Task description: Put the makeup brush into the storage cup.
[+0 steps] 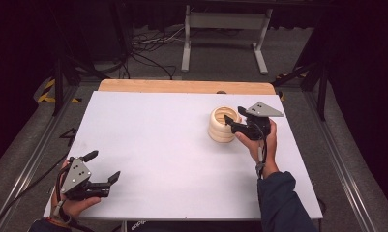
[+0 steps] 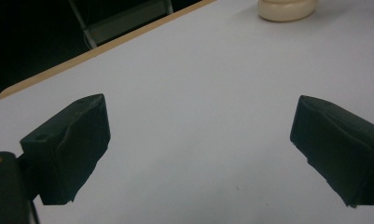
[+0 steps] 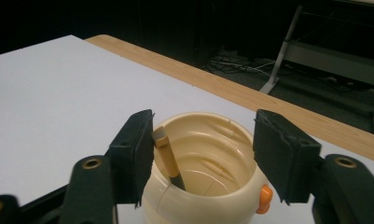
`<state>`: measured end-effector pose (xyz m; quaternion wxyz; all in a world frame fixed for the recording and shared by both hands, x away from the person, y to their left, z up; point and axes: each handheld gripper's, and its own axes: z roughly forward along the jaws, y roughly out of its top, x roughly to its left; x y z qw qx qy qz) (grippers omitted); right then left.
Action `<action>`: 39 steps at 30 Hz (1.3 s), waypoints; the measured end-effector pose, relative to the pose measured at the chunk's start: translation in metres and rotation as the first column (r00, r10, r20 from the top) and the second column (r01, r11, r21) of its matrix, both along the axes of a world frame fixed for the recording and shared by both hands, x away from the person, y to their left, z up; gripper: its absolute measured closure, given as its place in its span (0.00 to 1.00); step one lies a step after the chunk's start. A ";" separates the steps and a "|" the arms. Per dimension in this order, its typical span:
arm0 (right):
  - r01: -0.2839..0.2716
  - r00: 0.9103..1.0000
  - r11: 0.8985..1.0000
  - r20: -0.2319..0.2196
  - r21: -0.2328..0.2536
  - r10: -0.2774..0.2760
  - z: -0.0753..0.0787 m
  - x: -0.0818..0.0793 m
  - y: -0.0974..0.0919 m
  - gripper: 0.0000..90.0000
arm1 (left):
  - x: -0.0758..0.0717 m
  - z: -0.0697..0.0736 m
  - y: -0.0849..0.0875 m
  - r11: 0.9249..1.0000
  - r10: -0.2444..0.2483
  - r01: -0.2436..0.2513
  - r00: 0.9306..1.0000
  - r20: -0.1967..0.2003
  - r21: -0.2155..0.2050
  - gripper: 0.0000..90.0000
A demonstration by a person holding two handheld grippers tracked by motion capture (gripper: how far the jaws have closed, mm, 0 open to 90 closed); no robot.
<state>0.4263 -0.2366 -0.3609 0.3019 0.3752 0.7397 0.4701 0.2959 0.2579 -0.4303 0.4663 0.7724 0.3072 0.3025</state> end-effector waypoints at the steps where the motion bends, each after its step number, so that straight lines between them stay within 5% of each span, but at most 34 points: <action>1: 0.000 1.000 1.000 0.003 0.003 0.000 0.000 0.000 0.000 0.41 | 0.000 0.000 0.000 1.000 0.000 0.000 1.000 -0.001 0.001 0.06; 21: -0.005 1.000 1.000 0.031 -0.025 0.005 0.000 -0.003 0.006 0.10 | 0.000 0.000 -0.001 1.000 0.000 0.000 1.000 -0.001 0.007 0.06; 39: -0.017 0.999 0.999 0.042 -0.051 0.019 0.002 -0.006 0.010 0.08 | 0.000 0.000 -0.001 1.000 0.004 -0.004 1.000 0.000 -0.002 0.06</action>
